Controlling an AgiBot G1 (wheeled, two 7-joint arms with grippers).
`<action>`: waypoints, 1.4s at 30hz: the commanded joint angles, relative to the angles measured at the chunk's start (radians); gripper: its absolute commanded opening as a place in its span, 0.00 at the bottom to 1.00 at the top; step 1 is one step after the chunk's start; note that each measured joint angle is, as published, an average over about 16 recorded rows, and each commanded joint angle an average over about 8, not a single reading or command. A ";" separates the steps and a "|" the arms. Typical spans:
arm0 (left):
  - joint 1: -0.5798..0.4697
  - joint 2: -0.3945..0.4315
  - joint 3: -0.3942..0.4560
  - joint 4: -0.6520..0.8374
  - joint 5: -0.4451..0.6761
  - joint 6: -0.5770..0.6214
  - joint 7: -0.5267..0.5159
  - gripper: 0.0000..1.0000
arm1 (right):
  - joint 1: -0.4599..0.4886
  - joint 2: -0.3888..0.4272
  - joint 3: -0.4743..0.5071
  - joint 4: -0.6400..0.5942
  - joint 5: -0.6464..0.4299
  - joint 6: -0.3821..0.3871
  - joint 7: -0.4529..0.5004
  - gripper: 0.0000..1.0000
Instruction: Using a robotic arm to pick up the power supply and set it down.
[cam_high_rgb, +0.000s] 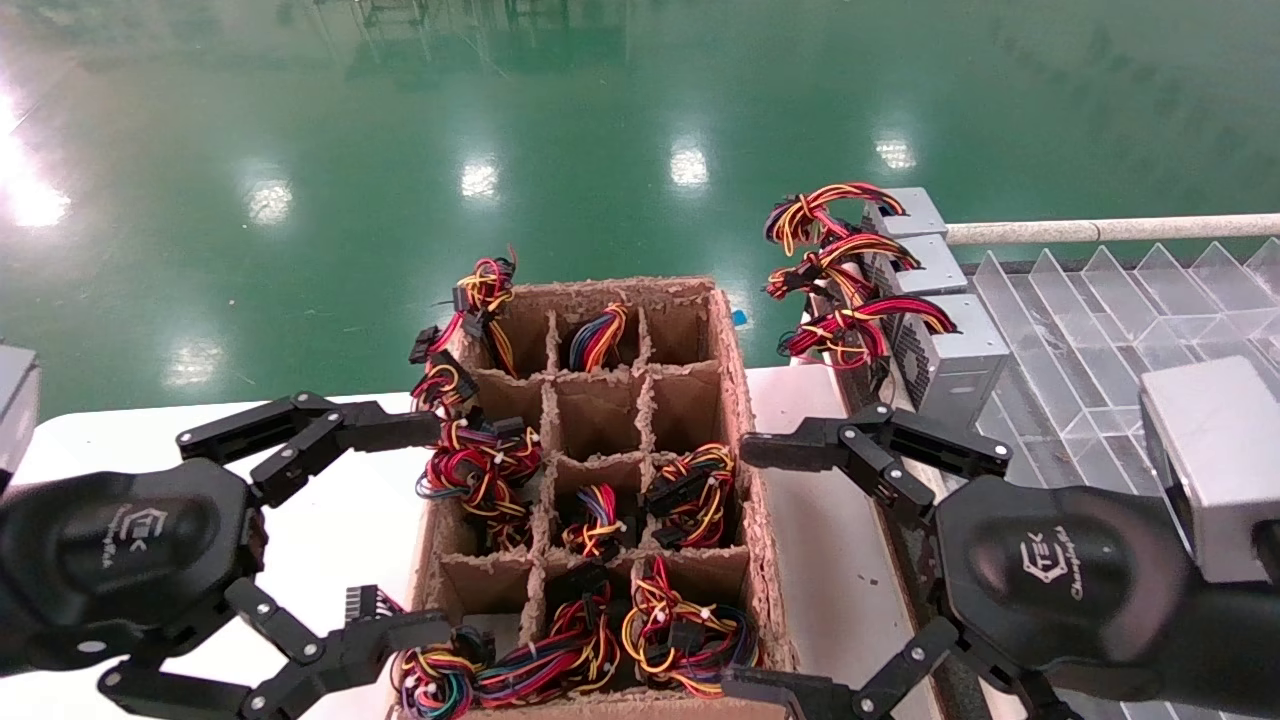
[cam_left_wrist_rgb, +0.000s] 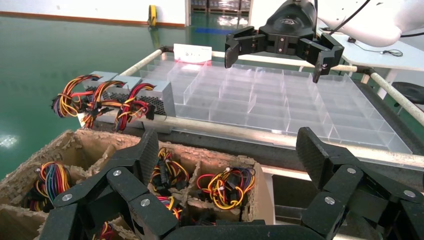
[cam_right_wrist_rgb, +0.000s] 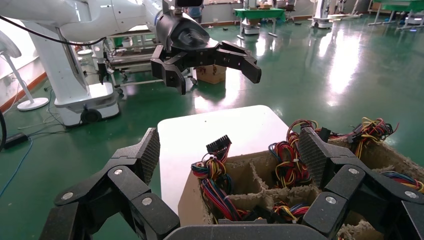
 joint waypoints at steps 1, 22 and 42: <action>0.000 0.000 0.000 0.000 0.000 0.000 0.000 1.00 | 0.000 0.000 0.000 0.000 0.000 0.000 0.000 1.00; 0.000 0.000 0.000 0.000 0.000 0.000 0.000 1.00 | 0.001 0.000 0.000 0.000 -0.001 0.001 0.000 1.00; 0.000 0.000 0.000 0.000 0.000 0.000 0.000 1.00 | 0.001 0.000 0.000 0.000 -0.001 0.001 0.000 1.00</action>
